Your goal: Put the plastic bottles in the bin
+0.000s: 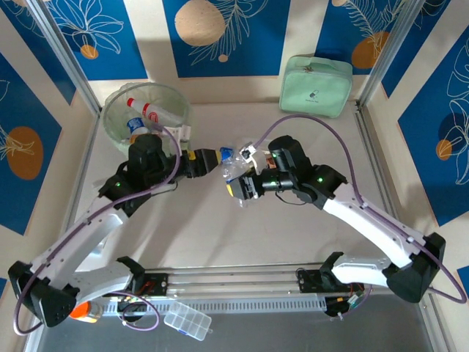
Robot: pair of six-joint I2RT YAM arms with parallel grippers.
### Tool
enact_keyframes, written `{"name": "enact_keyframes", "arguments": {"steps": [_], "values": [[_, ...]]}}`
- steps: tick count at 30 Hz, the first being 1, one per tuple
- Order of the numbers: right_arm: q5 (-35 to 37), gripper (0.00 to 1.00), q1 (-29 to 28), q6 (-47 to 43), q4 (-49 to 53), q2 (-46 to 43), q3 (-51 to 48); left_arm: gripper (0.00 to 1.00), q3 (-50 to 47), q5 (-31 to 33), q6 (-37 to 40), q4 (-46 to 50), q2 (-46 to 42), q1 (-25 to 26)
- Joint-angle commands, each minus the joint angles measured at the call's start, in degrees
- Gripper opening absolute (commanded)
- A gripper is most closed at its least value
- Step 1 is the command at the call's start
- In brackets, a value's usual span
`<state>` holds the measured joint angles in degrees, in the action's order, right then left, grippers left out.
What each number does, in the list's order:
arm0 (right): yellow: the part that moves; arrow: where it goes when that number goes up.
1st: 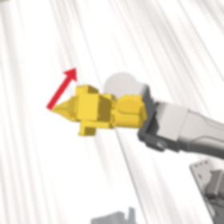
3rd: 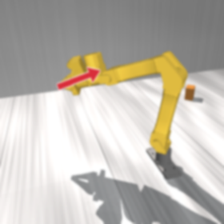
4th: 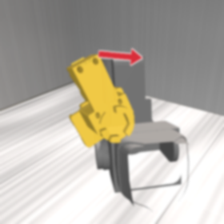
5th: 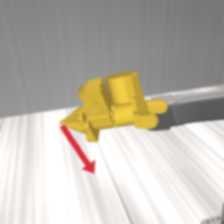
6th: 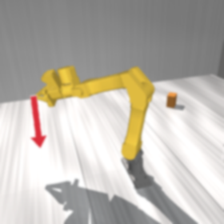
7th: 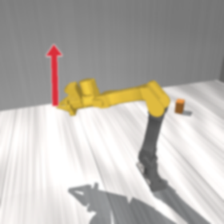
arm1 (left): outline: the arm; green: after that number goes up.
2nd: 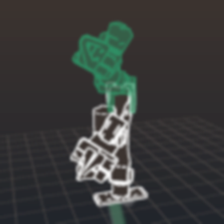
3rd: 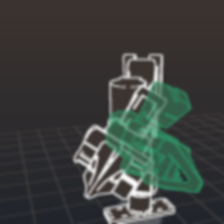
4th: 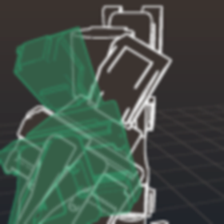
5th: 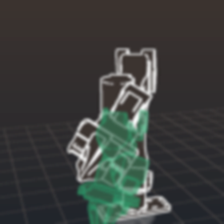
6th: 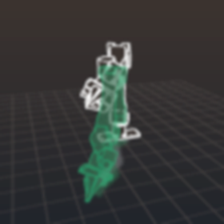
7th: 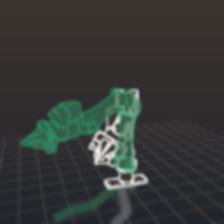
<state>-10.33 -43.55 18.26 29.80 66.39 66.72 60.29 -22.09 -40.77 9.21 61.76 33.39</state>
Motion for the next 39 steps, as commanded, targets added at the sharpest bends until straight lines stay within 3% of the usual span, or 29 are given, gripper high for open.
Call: {"name": "enact_keyframes", "arguments": {"steps": [1,6,11,18,23,27,31,36,39], "values": [[-3.7,0.50,0.5,0.8,0.6,-2.6,0.1,0.73,-1.4,-5.9,-3.4,-14.8,2.4,-0.1],[-4.2,0.50,0.9,0.7,2.5,-4.0,1.0,0.68,-1.9,-11.2,-9.3,-27.1,7.1,1.0],[-3.6,0.50,2.0,0.7,3.2,-4.4,1.7,0.63,-0.5,-14.8,-9.6,-29.9,11.0,4.0],[-3.6,0.50,4.3,0.7,3.3,-4.1,3.0,0.45,0.4,-15.2,-8.6,-30.1,12.4,4.6],[-3.6,0.50,5.0,0.5,3.0,-3.1,3.4,0.21,1.9,-16.8,-8.2,-30.5,13.8,4.7],[-3.0,0.51,5.6,0.6,2.6,-2.5,3.7,0.11,2.9,-17.1,-8.4,-32.0,14.5,4.7],[-2.4,0.60,6.1,0.1,2.5,-2.2,3.9,0.06,4.4,-17.0,-7.7,-30.3,14.9,4.7],[-1.7,0.89,6.9,-0.6,4.2,-2.3,5.1,0.05,5.3,-12.9,-5.1,-25.3,13.6,3.6],[-1.4,0.94,7.5,-1.5,6.1,-3.2,5.7,0.04,5.9,-9.6,-4.9,-22.6,11.6,0.2]]}}
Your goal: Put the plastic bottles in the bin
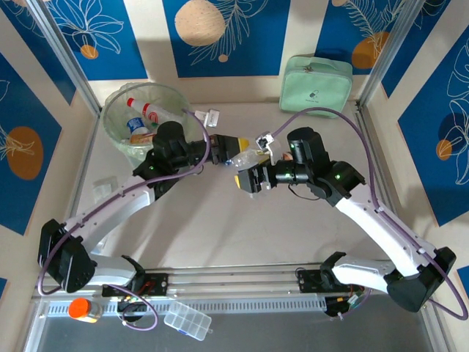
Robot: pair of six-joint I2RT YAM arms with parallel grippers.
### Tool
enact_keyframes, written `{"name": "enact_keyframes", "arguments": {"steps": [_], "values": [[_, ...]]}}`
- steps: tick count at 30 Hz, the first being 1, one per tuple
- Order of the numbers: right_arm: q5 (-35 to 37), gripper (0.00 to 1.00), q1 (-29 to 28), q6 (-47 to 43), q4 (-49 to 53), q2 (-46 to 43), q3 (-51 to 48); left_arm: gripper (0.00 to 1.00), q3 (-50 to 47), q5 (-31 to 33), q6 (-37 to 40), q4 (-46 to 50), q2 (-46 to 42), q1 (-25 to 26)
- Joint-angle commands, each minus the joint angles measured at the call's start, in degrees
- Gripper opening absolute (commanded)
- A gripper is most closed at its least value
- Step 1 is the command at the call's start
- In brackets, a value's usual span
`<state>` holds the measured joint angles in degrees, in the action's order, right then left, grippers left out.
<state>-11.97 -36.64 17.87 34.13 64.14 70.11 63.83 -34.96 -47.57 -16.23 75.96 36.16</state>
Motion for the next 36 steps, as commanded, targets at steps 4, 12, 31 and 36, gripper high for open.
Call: {"name": "enact_keyframes", "arguments": {"steps": [4,12,31,36], "values": [[-1.5,0.94,2.8,-1.4,3.2,-2.5,2.0,0.01,9.8,10.5,12.1,18.1,-6.0,-7.3],[-1.0,0.94,3.8,-1.1,4.9,-3.7,1.9,0.00,22.2,31.0,20.4,34.4,-7.6,-16.8],[-0.8,0.92,2.3,0.5,9.6,-2.7,3.6,0.00,26.6,37.5,-8.3,24.4,9.4,-34.2],[0.7,0.92,1.5,0.7,10.7,-3.4,3.7,0.00,26.4,32.9,-14.4,19.3,15.6,-36.5]]}}
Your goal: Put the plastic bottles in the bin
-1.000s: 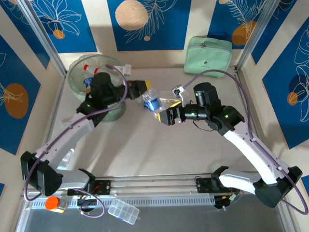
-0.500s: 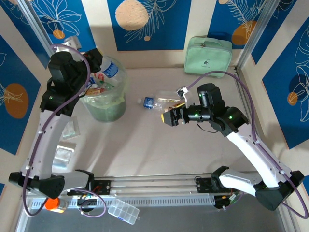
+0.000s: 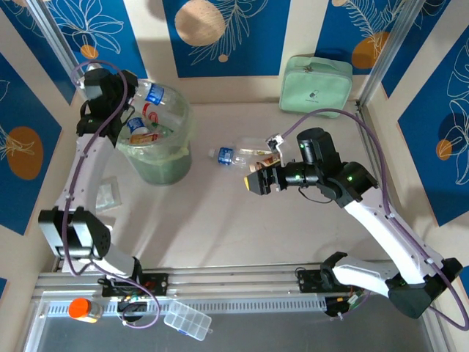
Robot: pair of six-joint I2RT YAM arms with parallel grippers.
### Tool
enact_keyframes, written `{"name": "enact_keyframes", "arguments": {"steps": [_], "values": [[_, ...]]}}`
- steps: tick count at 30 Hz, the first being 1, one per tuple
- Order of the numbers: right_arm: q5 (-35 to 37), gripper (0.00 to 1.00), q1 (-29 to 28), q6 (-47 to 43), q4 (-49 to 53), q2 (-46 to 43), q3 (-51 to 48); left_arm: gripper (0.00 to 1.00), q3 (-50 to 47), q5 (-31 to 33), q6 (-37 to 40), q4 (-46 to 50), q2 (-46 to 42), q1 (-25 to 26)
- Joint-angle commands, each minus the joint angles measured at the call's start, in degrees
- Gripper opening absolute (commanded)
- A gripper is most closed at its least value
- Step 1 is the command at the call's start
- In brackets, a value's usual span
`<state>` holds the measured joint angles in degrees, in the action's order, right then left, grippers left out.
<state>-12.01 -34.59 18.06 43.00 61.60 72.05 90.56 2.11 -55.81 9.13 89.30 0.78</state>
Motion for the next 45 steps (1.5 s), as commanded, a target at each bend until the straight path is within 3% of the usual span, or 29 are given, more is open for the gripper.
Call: {"name": "enact_keyframes", "arguments": {"steps": [1,6,13,16,22,28,32,34,37,41,45], "values": [[1.0,0.92,-0.6,0.5,2.0,-1.0,1.8,0.00,-0.7,-5.1,-7.1,-7.4,3.0,-1.3],[2.5,0.92,-0.9,0.5,2.6,-1.7,1.5,0.04,0.1,-8.7,-7.4,-6.1,6.5,-2.0],[2.9,0.92,-1.0,0.7,2.3,-1.6,0.9,0.49,2.1,-11.7,-4.9,-1.9,8.9,-1.8],[2.7,0.92,-1.1,0.6,2.1,-1.4,1.0,0.62,2.9,-9.7,-2.1,0.5,7.9,-2.0],[3.9,0.92,-1.2,0.3,2.6,-0.3,1.9,0.78,7.6,-7.3,4.2,5.3,6.7,-2.1],[9.7,0.91,-0.4,0.6,4.1,-0.2,2.3,0.80,10.8,-5.2,8.1,9.9,4.6,-1.6],[14.7,0.88,1.8,2.0,4.0,0.7,2.1,0.79,10.5,-4.1,9.1,12.3,1.8,1.3],[17.2,0.86,3.2,4.0,4.5,2.4,2.9,0.79,9.3,-2.7,10.5,13.4,-0.3,4.1],[15.5,0.85,6.9,8.2,3.6,5.3,2.7,0.78,7.3,-0.7,13.8,14.4,-3.8,9.8],[18.3,0.85,9.8,15.8,1.5,9.3,1.5,0.78,2.9,3.7,20.4,15.1,-7.6,20.3],[21.2,0.84,14.8,28.6,2.4,13.6,-0.3,0.77,-5.2,1.8,21.3,14.0,-11.7,28.8]]}}
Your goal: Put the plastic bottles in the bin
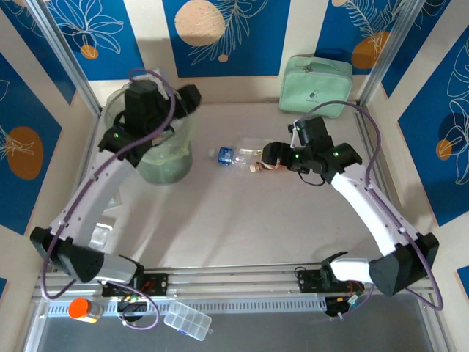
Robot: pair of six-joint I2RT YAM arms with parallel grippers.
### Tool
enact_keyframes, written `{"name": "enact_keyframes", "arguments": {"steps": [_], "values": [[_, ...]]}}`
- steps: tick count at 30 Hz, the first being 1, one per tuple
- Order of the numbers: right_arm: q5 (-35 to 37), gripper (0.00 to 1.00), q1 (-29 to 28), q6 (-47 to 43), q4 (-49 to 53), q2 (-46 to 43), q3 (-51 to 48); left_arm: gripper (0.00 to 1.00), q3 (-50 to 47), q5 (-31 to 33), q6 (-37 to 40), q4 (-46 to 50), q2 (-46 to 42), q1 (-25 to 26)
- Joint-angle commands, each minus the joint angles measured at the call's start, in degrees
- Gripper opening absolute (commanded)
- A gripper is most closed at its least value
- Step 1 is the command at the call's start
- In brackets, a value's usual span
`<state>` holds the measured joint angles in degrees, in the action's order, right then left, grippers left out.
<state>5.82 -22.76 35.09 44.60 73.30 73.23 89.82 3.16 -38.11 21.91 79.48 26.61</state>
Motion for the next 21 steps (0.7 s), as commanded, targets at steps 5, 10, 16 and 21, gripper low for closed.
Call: {"name": "enact_keyframes", "arguments": {"steps": [5,10,16,21], "values": [[-0.4,0.82,9.9,31.2,-1.8,7.1,-6.3,0.76,-12.8,-5.4,3.8,2.4,-9.0,7.9],[-0.3,0.81,11.7,37.6,-8.0,15.5,-5.9,0.76,-16.2,-10.3,3.9,8.3,-16.7,8.3],[-1.0,0.84,14.0,41.3,-9.9,26.8,-1.1,0.76,-18.1,-7.1,4.5,18.5,-25.3,8.4],[-1.8,0.85,14.9,41.4,-14.3,32.0,0.4,0.76,-18.4,-5.0,4.1,25.4,-30.4,8.4]]}}
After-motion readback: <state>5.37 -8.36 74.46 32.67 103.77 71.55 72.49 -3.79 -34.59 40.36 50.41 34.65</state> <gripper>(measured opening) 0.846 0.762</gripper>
